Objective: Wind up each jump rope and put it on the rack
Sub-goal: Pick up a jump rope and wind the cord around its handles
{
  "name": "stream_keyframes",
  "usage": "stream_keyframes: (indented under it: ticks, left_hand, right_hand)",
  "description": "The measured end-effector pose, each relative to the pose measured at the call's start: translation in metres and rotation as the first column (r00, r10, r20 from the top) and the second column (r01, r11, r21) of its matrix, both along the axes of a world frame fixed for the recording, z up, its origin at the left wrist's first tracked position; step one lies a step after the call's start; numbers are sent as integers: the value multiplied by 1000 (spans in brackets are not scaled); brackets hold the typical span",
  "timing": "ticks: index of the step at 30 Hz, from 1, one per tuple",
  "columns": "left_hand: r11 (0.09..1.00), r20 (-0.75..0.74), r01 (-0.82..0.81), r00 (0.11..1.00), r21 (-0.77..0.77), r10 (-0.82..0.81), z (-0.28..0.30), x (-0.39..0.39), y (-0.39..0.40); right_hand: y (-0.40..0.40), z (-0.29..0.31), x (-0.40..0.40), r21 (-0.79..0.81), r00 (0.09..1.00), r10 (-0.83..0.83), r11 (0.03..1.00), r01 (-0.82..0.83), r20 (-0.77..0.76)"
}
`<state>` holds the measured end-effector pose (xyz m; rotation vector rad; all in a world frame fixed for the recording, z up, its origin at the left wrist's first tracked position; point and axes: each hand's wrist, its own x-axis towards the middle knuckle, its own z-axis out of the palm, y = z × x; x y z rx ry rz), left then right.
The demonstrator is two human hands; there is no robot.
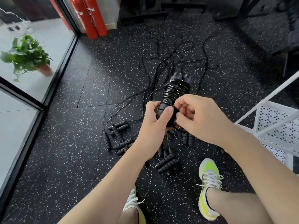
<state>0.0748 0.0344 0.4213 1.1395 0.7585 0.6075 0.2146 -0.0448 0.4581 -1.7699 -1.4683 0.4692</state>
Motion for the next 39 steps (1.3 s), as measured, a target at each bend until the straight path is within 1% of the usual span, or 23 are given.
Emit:
stream_keyframes:
  ticks: [2, 3, 5, 8, 10, 11, 14, 15, 18, 21, 25, 29, 33, 36, 39]
  left_hand:
    - [999, 30, 49, 998, -8, -48, 0, -2, 2]
    - [998, 36, 68, 997, -3, -68, 1, -3, 3]
    - [995, 34, 102, 994, 7, -102, 1, -3, 4]
    - [994, 34, 106, 994, -12, -106, 3, -3, 5]
    - [995, 33, 102, 994, -24, -101, 2, -3, 8]
    - [994, 27, 106, 994, -26, -106, 2, -3, 8]
    - [992, -7, 120, 993, -25, -120, 1, -3, 8]
    - [992, -15, 120, 993, -24, -120, 1, -3, 7]
    - [993, -28, 116, 993, -14, -116, -1, -2, 7]
    - [994, -20, 108, 994, -11, -108, 0, -4, 8]
    - [993, -32, 115, 993, 4, -115, 0, -9, 11]
    - [991, -101, 120, 988, 56, -114, -6, -9, 12]
    - [991, -125, 132, 984, 32, -127, -8, -8, 11]
    - [990, -100, 138, 986, 7, -136, -7, -6, 10]
    - [991, -33, 114, 993, -62, -117, -2, -3, 6]
  right_hand:
    - [-2, 2, 3, 25, 999, 36, 999, -36, -18]
    - [-2, 2, 5, 46, 999, 52, 998, -52, 16]
    - [-2, 0, 10, 87, 989, 73, 993, -84, 132]
    - [-1, -5, 15, 151, 954, 32, 985, -80, 297]
    - [-2, -9, 15, 191, 930, 3, 979, -78, 368]
    - [-2, -11, 16, 209, 928, -4, 975, -79, 373]
    - [0, -8, 17, 217, 963, -30, 976, -31, 268]
    - [1, -9, 17, 222, 966, -36, 975, -22, 257]
    - [4, -15, 13, 273, 948, -51, 961, -39, 314]
    - [5, -19, 9, 290, 927, -68, 956, -45, 369]
    - [4, -20, 6, 272, 929, -65, 961, -39, 364]
    - [6, -23, 1, 169, 949, -64, 986, 11, 309]
    - [8, -20, 8, 55, 978, -9, 998, -2, 209]
    - [7, -18, 9, -41, 985, -13, 999, 20, 170]
    - [6, -12, 9, -53, 986, -70, 995, 79, 154]
